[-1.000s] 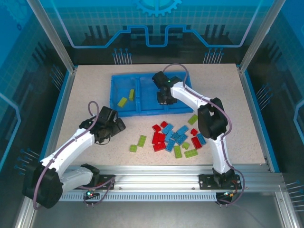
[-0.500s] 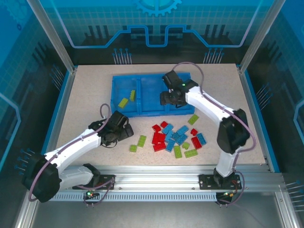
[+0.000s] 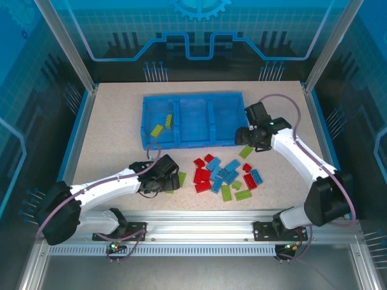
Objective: Sort the legos into containers by color
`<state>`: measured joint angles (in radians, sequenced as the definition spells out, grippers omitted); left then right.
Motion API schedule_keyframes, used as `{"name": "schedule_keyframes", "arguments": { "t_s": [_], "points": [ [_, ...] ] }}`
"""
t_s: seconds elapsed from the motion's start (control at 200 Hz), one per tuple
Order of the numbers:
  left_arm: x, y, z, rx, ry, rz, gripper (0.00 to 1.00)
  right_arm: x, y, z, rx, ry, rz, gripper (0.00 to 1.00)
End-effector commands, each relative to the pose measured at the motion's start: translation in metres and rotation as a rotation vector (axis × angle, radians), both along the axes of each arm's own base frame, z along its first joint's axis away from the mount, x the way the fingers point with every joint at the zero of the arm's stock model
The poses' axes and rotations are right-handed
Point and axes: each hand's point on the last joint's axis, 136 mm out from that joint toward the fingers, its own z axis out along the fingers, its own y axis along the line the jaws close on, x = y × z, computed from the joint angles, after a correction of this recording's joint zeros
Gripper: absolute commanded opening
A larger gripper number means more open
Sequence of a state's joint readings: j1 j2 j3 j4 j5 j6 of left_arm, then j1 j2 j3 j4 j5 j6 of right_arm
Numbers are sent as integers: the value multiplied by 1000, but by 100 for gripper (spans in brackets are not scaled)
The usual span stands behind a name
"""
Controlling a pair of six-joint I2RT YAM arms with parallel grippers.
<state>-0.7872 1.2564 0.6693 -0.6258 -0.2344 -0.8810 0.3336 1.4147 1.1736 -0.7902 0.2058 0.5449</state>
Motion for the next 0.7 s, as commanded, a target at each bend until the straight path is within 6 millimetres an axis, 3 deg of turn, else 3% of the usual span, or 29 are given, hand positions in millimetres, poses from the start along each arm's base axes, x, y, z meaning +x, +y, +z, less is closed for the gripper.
{"name": "schedule_keyframes", "arguments": {
  "t_s": [0.0,0.14,0.385,0.57,0.695],
  "points": [
    [-3,-8,-11,11,21,-60,89,-6,-12,13,24,-27,-12,76],
    [0,-19,-20,8,46,-94,84,-15,-24,11,17,-5,-29,76],
    [-3,-19,-37,33,83,-103,74,-35,-49,-8,28,51,-105,76],
    [3,-23,-37,26,68,-100,55,-46,-62,-17,58,66,-156,75],
    [4,-19,-35,52,64,-82,46,-51,-59,-23,82,83,-143,73]
  ]
}}
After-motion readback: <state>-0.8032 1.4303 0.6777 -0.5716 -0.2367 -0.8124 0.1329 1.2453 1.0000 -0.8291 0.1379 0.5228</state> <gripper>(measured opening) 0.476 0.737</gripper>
